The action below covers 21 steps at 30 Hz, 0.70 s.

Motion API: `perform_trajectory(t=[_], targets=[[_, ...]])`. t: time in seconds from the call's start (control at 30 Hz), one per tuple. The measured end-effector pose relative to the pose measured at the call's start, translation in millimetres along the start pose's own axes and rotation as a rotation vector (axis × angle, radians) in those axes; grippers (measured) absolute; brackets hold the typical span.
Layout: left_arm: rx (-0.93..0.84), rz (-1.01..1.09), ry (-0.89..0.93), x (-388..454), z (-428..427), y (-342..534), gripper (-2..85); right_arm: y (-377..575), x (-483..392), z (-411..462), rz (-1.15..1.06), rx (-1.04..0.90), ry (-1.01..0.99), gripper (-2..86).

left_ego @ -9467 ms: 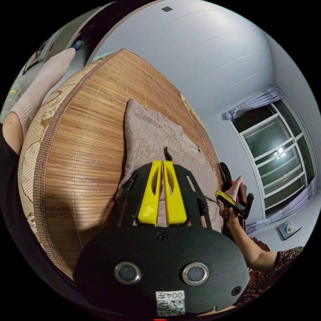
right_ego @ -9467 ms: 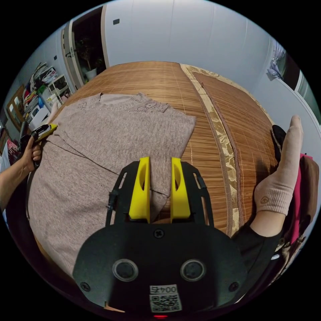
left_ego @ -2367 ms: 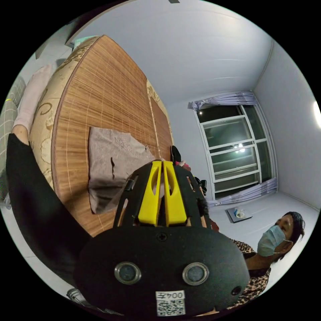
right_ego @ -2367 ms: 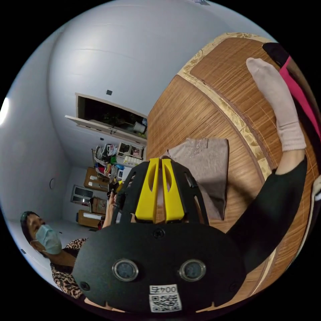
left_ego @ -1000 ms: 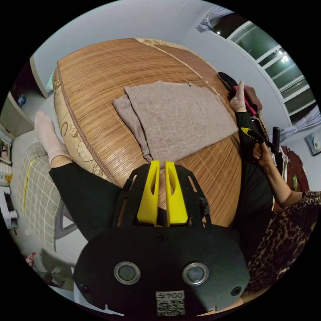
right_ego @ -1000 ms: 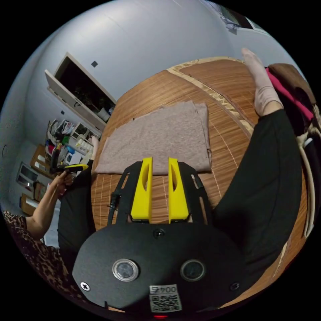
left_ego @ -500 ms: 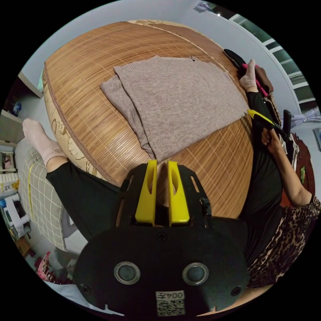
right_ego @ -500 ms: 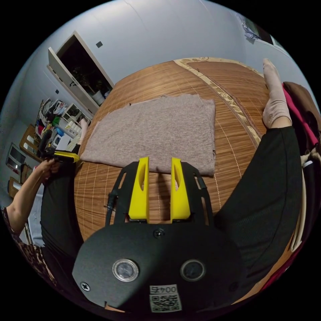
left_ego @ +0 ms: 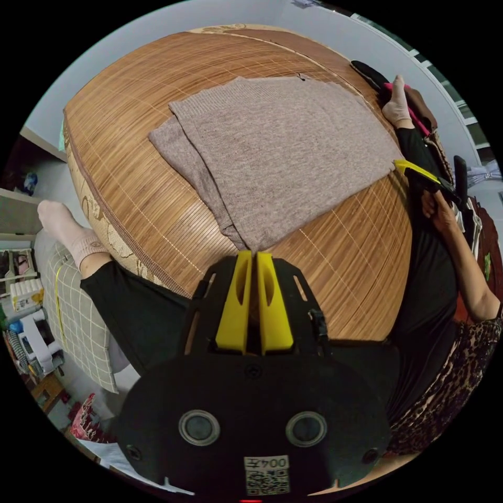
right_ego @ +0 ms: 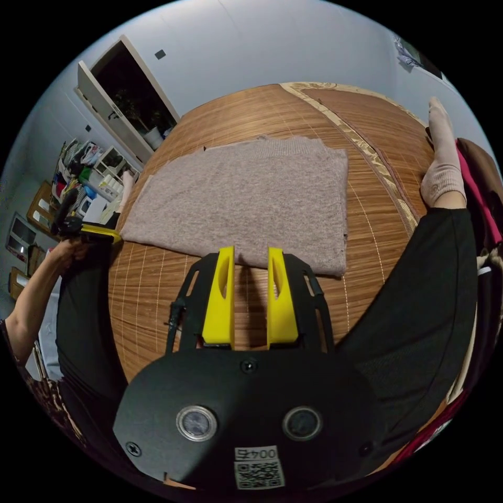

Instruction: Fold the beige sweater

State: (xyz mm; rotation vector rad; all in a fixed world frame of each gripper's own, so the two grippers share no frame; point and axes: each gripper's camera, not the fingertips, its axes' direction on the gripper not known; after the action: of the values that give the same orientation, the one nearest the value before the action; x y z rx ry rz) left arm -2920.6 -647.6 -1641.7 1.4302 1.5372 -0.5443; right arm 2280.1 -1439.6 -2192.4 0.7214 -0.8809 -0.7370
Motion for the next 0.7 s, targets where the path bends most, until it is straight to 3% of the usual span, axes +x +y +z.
perform_trajectory(t=[0.3, 0.47, 0.7], targets=[[-0.051, -0.08, 0.048, -42.7, 26.4, 15.5, 3.0, -11.6, -11.8, 28.9, -0.056, -0.101, 0.184, 9.0], [-0.067, -0.083, -0.022, -55.9, 13.5, 36.3, 7.3, -17.9, -4.2, 27.4, -0.042, -0.101, 0.175, 8.7], [0.397, -0.146, -0.01, -44.9, -44.7, 44.2, 8.6, -29.4, -1.0, 23.1, -0.057, -0.104, 0.198, 8.7]])
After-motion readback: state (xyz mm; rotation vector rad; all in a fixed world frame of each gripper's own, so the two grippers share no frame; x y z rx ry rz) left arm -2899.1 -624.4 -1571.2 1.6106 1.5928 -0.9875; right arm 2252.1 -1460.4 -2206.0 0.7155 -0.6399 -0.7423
